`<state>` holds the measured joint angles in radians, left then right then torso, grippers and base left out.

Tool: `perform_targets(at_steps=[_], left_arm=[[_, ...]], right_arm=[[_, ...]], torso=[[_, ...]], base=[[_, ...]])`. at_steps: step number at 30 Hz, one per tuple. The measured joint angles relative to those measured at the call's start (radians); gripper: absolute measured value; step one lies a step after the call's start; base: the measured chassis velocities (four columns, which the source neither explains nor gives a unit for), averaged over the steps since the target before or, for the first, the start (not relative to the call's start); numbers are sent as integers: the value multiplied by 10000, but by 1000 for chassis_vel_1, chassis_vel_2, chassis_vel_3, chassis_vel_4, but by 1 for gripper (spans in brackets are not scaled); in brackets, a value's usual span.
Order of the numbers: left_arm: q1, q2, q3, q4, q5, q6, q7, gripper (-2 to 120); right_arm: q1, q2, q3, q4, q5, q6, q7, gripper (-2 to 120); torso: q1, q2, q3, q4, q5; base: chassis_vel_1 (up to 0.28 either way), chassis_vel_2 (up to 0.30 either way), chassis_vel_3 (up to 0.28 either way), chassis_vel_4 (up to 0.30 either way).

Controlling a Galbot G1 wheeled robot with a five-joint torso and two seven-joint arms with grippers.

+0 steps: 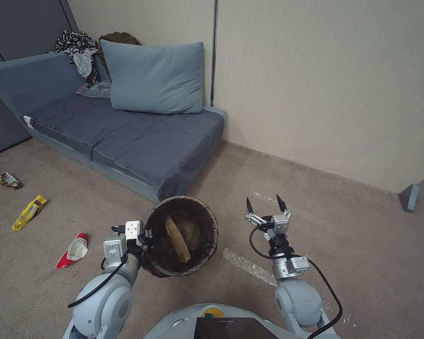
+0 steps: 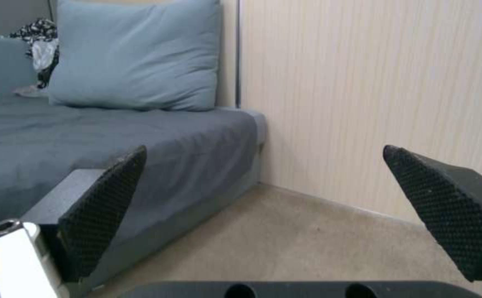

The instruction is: Pick up the trash bin, then pick up the garbage from the floor and place it into the trash bin.

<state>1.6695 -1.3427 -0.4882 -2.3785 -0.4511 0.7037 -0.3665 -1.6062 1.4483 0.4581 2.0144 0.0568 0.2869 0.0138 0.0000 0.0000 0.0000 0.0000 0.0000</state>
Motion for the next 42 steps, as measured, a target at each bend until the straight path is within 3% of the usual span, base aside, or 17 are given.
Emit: perform_targets(at_steps=[19,42], left_arm=[[18,-145,64,49,11,-22,81,3],[90,-202,-30,-43,-19,-36,78,3]], right_arm=[[209,-14,23,-1,58,-100,-9,100],[302,-45,29,14,111,-154,-7,100]], torso=[[0,0,0,-1,1],[0,0,0,0,0]], base=[[24,22,23,18],[106,109,111,109]])
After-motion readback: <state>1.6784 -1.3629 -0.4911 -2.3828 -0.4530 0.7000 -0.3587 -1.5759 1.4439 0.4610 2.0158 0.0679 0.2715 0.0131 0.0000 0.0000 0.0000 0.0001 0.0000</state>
